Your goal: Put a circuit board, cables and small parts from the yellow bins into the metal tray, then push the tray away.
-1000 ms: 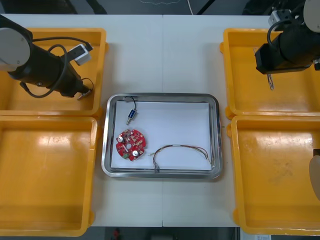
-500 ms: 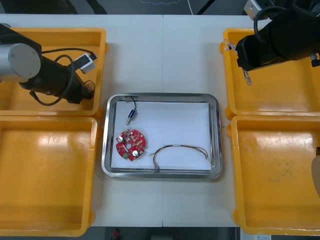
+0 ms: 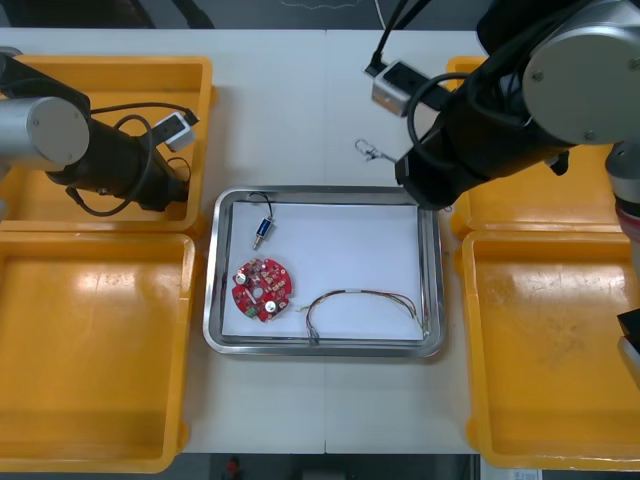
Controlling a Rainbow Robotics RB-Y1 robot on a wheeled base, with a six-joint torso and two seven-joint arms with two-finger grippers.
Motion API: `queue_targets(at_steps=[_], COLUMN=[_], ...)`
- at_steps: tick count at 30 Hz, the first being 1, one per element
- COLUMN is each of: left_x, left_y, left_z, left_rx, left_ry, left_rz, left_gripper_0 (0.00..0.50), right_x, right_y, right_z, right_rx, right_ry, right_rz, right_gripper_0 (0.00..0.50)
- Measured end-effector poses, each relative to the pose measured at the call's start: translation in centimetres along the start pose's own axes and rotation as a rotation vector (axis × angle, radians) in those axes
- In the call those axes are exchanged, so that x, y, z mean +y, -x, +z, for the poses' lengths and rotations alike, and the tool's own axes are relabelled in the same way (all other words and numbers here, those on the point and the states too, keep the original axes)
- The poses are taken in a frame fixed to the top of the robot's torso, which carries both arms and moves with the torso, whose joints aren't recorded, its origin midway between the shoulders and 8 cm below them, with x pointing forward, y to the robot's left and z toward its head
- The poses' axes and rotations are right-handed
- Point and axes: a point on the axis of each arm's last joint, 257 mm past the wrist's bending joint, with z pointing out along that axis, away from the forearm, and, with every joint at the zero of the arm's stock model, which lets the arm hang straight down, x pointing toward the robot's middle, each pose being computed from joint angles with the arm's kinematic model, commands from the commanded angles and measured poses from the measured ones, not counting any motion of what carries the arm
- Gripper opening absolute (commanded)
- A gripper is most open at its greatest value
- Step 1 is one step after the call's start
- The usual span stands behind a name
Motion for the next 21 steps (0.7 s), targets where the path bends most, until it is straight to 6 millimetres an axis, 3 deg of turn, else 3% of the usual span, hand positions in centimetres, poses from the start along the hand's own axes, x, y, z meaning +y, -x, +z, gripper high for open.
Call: queue_targets(at_steps=[1,3,12,16,21], left_x=[0.0,0.0,0.2,0.3,0.9], left_y=[0.0,0.0,-0.3,-0.2,-0.5], left_z=[0.0,0.0,-0.1,-0.4,-0.9], left_rx=[0.000,0.000,0.004,-0.005,-0.003], left_ry=[0.000,0.001,0.005,-0.004,0.004], left_rz=[0.000,0.000,-0.001,-0.012,-0.016], left_gripper_0=[0.398,0.002,0.000,0.000,0.000], right_x=[0.4,0.9,2.8,2.8,3.1], right_y=[-0.2,-0.5,1.9,1.6,0.3], right_z=[0.4,1.1,4.8,7.2,10.1], right_rx=[0.014,0.036,-0.021,0.001,0.046], right_ry=[-0.001,-0.012,-0.058,-0.078,-0.068], right_rz=[-0.058,-0.170,-0.407,-0.527,-0.539], right_gripper_0=[0.000,0.000,0.000,0.000,0.000])
